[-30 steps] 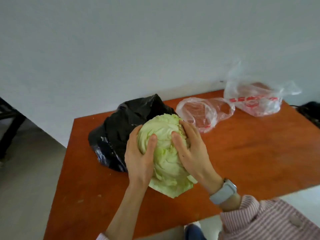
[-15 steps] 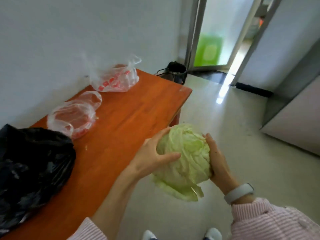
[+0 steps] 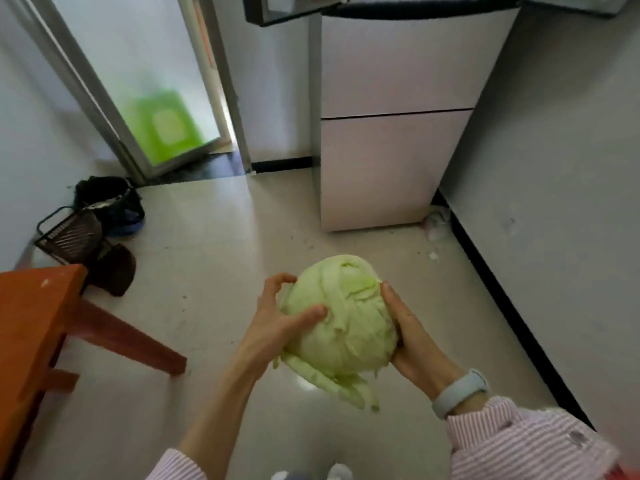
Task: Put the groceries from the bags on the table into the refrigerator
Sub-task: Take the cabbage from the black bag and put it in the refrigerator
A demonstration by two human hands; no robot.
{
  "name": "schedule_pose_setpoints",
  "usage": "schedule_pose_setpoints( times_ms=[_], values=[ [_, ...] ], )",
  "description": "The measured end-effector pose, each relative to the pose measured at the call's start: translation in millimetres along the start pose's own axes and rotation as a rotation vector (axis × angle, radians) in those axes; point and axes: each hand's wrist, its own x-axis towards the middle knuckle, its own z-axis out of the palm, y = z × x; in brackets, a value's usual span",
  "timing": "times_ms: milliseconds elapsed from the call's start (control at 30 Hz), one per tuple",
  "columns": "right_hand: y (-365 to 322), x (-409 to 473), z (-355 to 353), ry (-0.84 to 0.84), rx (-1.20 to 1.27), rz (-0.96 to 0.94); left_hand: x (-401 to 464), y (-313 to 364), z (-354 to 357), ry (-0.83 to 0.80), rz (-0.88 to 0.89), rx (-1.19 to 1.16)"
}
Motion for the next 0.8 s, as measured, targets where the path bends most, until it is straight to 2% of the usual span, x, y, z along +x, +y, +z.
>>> schedule_pose_setpoints(
  times_ms=[100,233,433,533,800],
  values=[
    [-19,18,-41,0.084,0.08,-0.024,60,12,44,-0.094,-0.016,0.031],
    [-62,55,-87,0.149,0.067,-0.079,134,32,92,-0.214,0.012,0.104],
    [-179,158,-140,0.186,0.013,-0.229,278,102,135,-0.343,0.15,0.08],
    [-260,211,-150,0.169,-0.052,-0.315,356,160,151,-0.339,0.261,0.055],
    [-482,310,-160,0.152,-0.247,-0.684,512,345,188,-0.186,0.622,-0.033]
  ],
)
